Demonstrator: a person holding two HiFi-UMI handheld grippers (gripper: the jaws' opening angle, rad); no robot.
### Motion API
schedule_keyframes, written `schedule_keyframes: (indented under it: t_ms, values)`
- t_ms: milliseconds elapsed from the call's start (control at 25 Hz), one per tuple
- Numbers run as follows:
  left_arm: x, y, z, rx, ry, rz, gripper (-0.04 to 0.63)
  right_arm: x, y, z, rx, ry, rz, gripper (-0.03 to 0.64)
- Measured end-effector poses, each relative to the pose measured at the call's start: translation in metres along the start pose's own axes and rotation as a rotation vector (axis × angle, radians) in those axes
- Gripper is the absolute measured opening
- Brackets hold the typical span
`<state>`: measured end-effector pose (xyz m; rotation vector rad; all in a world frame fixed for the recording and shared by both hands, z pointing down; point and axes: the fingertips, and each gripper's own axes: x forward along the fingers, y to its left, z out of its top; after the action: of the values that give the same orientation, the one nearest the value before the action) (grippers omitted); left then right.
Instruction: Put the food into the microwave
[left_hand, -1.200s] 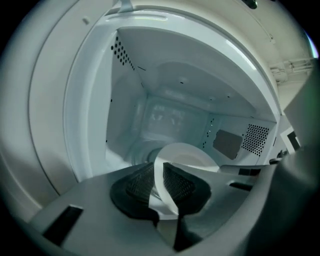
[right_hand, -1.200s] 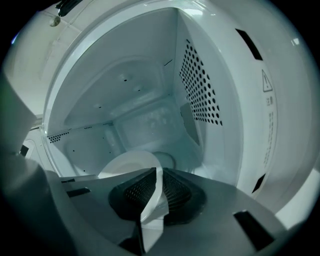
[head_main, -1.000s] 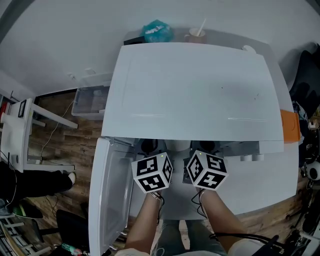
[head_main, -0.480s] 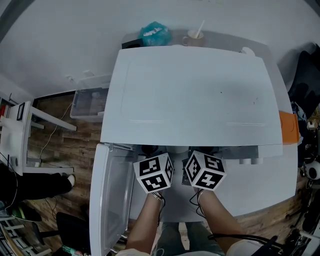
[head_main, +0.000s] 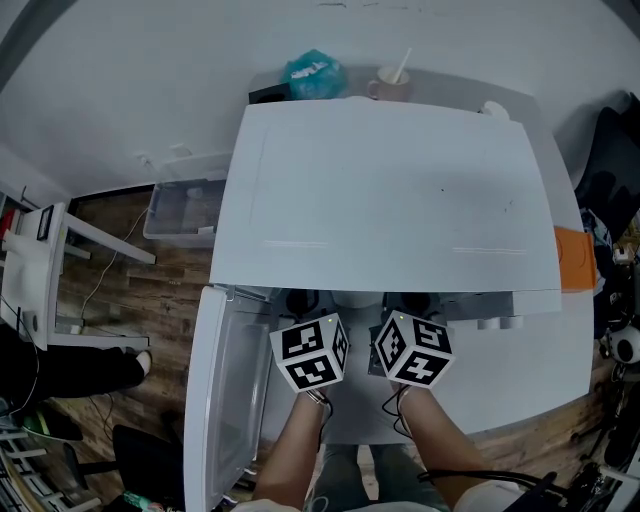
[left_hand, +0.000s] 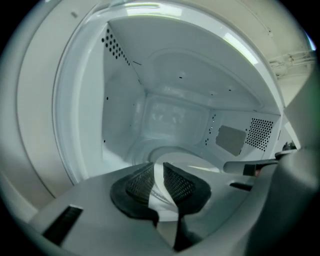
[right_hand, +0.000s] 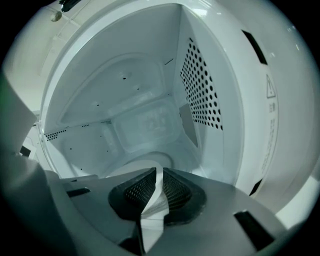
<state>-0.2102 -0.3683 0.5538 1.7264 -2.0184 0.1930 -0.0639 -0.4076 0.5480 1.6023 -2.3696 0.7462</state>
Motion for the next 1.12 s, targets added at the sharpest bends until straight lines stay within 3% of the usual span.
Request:
schedule_keyframes:
  t_ms: [640,1120]
  values:
    - [-0.079,-0.032,0.001,0.004,0.007,-0.042,0.048,-0.072,0.022,-0.009,-0.133,0.059,0.140,0.040]
    - [-0.156,-0.053,0.008,0.036,-0.008,-0.073,0.006,-0.143,0.034,0.003,-0.212,0.069,0.213,0.020]
